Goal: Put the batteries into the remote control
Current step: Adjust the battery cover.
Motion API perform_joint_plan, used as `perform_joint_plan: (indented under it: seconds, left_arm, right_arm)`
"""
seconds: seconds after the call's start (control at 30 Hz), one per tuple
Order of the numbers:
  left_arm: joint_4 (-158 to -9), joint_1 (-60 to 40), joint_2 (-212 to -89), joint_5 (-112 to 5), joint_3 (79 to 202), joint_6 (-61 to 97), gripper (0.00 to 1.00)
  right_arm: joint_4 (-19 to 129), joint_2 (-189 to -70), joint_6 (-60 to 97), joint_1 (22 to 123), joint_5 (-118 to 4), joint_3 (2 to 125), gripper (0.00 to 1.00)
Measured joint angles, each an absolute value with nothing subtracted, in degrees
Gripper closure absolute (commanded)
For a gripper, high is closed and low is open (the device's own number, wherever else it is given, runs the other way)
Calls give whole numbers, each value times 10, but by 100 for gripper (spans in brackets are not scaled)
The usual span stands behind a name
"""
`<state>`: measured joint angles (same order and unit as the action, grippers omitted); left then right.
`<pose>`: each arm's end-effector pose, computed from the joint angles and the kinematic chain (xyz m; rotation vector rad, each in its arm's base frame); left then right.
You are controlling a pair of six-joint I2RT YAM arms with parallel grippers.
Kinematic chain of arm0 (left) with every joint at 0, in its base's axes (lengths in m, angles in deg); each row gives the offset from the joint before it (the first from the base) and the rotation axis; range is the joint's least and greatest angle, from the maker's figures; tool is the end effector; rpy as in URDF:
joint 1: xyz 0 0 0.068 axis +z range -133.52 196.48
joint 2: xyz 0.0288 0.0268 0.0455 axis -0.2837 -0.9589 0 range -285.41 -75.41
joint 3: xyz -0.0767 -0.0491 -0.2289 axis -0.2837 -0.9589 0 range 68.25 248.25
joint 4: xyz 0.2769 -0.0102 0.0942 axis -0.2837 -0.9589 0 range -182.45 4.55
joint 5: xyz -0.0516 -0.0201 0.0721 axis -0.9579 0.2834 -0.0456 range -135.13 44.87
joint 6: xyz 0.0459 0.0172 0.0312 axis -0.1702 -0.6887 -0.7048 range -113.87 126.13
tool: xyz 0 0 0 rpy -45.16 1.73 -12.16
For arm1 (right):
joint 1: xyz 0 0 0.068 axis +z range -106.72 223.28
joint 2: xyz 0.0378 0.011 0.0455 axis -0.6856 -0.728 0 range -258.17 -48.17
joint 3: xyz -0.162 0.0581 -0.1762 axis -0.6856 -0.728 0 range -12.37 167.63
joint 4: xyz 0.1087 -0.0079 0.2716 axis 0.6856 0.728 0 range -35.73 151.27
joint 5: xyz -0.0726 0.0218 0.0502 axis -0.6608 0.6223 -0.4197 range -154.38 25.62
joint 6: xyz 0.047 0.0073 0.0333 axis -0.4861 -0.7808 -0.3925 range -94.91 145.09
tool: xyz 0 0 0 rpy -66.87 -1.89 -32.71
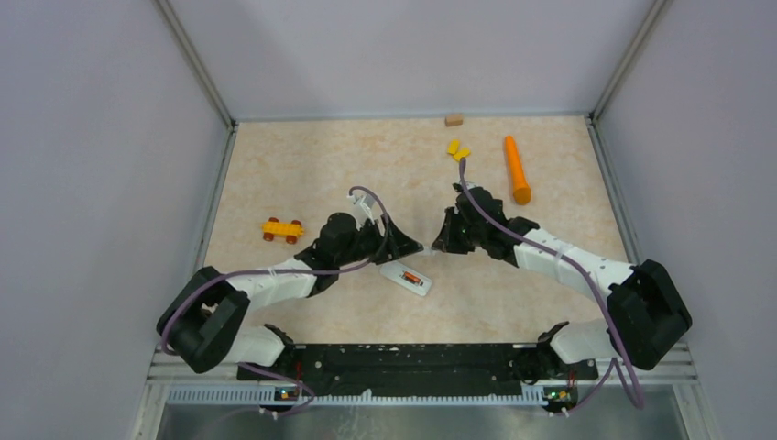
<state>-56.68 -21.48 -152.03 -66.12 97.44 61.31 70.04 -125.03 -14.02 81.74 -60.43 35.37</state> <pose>0.2309 -0.1992 0.1433 -0.0389 2.1529 -1.3846 0.2489 0.2014 0.1793 -0.0212 2.4763 0.7106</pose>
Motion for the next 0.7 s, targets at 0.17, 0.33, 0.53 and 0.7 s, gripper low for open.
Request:
perform_joint_plan:
  seconds: [0.17,0.33,0.53,0.7]
  left_arm:
    - [-534,-216,-1554,-683,984,642,59]
    - [-511,-218,-1581,-698,992,661,91]
    - [-509,-220,-1583,-714,1000,638,100]
    - [-520,-222,-1563,-718,1005,537,100]
  right_arm:
    - [699,-1248,-140,817,-590,354,100]
    - [697,-1240,-140,817,-582,354,100]
    - [707,-1226,-141,816,-582,357,71]
    - [724,-1208,-159,799,-571,373,42]
